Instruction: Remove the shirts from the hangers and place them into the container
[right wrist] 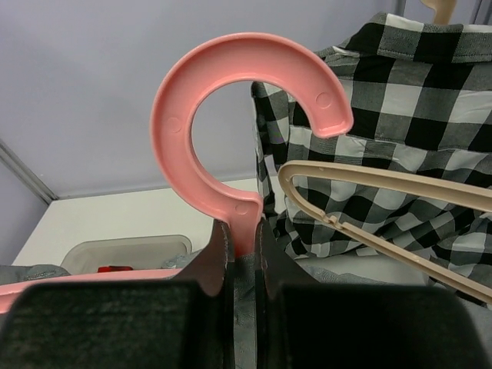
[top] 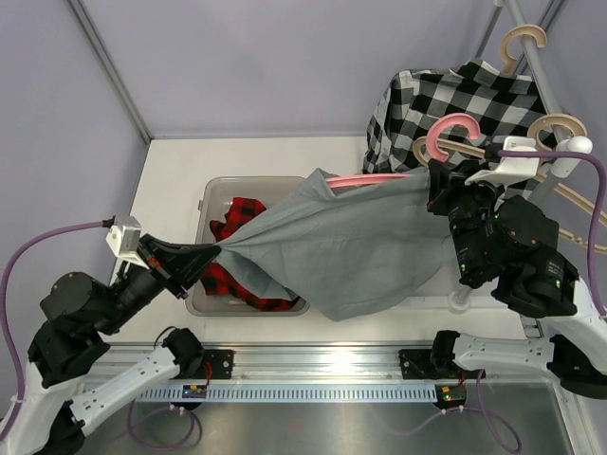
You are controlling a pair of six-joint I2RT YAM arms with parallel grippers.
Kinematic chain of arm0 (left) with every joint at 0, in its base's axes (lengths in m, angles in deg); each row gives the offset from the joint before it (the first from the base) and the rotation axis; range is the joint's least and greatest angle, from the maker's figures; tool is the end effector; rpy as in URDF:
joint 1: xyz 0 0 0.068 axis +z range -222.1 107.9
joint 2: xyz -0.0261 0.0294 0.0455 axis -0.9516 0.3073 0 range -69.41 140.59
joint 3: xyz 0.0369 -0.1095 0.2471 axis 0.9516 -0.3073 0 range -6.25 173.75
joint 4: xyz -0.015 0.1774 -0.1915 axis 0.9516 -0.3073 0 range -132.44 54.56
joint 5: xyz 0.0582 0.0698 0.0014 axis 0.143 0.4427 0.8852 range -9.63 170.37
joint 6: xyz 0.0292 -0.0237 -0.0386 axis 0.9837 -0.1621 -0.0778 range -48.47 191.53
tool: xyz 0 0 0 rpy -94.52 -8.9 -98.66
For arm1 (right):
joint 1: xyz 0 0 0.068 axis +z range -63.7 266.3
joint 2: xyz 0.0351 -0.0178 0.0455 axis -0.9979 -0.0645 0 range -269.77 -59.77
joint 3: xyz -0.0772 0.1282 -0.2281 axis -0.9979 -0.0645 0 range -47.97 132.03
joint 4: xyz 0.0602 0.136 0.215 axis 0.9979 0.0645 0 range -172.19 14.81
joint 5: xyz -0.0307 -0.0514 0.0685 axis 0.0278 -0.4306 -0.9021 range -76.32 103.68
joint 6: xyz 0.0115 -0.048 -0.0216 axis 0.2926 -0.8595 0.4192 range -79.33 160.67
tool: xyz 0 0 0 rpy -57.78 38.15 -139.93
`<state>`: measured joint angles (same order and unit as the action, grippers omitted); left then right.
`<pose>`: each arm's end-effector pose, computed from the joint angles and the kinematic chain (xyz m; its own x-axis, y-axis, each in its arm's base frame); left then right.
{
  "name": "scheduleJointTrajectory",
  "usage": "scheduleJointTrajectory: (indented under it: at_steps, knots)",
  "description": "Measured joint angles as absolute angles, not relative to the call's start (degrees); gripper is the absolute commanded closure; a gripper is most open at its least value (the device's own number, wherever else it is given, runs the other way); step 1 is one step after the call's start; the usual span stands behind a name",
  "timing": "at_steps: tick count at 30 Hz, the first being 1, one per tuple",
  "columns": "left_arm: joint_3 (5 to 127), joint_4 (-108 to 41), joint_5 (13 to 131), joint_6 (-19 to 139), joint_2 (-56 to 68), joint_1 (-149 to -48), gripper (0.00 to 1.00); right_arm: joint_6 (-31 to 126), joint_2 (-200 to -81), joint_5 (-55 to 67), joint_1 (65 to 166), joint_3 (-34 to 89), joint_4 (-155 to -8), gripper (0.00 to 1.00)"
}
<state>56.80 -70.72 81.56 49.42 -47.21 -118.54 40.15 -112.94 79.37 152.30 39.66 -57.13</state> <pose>0.0216 -0.0217 0.4295 -0.2055 -0.3301 -0.9213 0.6831 0.6257 -0.3765 0.0773 0.0939 0.5275 0.0666 0.1405 -0.9878 -0.0097 0.9901 0.1401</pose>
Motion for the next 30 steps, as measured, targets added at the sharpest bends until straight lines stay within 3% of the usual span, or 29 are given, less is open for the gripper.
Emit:
scheduleJointTrajectory:
  at_steps: [8, 21, 30]
  knots:
    - [52.2, -67.2, 78.9, 48.8, -46.6, -118.6, 1.0, 47.7, -112.3, 75.0, 152.0, 44.6, -49.0, 1.0]
    - [35.0, -42.3, 63.3, 40.6, -36.6, -118.7, 1.0, 55.7, -120.1, 65.9, 150.7, 50.8, -43.5, 1.0]
    - [34.4, -33.7, 60.7, 37.9, -35.0, -122.9, 1.0, 56.5, -122.4, 65.0, 150.7, 51.4, -44.7, 1.0]
